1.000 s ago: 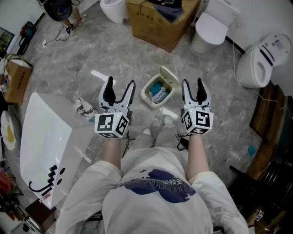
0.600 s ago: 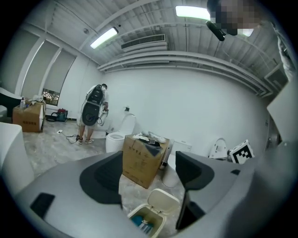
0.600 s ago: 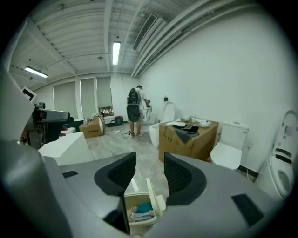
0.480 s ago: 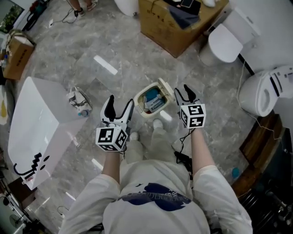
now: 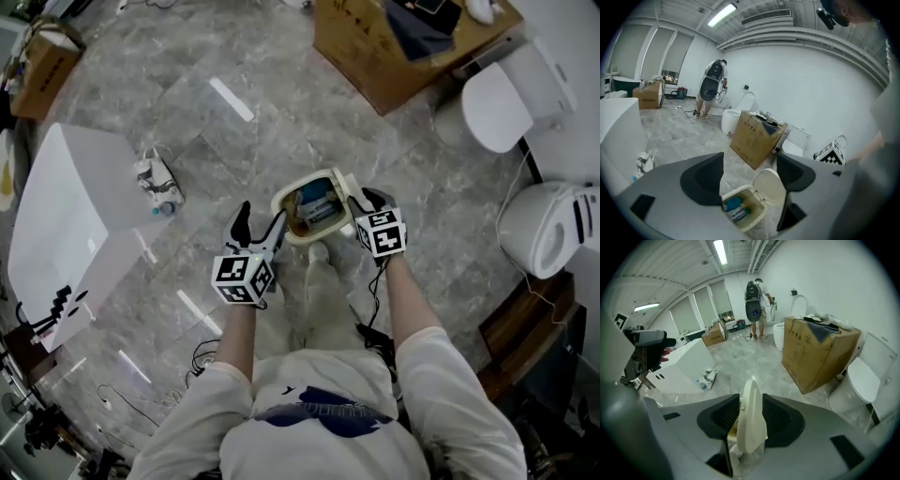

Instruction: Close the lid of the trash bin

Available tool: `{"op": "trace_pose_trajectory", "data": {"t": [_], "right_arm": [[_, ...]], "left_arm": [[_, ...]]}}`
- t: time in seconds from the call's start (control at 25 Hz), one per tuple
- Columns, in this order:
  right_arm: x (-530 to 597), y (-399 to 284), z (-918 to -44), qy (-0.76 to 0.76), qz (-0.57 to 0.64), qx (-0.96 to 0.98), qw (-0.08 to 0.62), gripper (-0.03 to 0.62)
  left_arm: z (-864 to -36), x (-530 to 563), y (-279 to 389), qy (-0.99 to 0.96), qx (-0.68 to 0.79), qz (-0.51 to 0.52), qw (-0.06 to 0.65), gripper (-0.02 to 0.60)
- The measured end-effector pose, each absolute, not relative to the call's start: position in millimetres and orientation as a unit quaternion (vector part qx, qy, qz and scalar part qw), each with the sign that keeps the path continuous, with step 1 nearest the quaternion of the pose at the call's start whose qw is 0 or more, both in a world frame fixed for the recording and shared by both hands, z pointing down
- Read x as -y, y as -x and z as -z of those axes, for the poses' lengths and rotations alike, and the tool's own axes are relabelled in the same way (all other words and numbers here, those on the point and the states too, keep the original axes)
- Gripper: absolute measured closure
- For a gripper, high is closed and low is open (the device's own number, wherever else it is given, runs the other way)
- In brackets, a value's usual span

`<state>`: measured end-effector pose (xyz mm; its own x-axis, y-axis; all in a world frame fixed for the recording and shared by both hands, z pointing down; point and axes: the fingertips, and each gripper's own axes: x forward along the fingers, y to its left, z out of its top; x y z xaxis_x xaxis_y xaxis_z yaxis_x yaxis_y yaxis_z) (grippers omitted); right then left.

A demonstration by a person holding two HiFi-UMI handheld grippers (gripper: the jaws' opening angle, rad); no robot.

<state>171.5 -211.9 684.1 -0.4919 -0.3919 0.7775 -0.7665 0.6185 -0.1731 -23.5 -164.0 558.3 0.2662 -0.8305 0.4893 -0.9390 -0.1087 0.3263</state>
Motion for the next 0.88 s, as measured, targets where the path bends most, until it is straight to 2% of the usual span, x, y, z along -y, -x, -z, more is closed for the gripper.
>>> {"op": "trace_pose_trajectory", "data": {"t": [0.68,0.88], "right_arm": [[202.0,-152.3,-709.3,-0.303,-0.262,0.831,0.386,0.520],[191.8,-135.2,-712.2,-0.291,-0.257,0.833,0.393,0.526]], "left_arm": [[-571.3,174.0,49.0,-0.709,0.634,-0.083,0.298,0.250],[-576.0,163.6,61.2,-0.705,0.636,-0.084,0.304,0.250]]}}
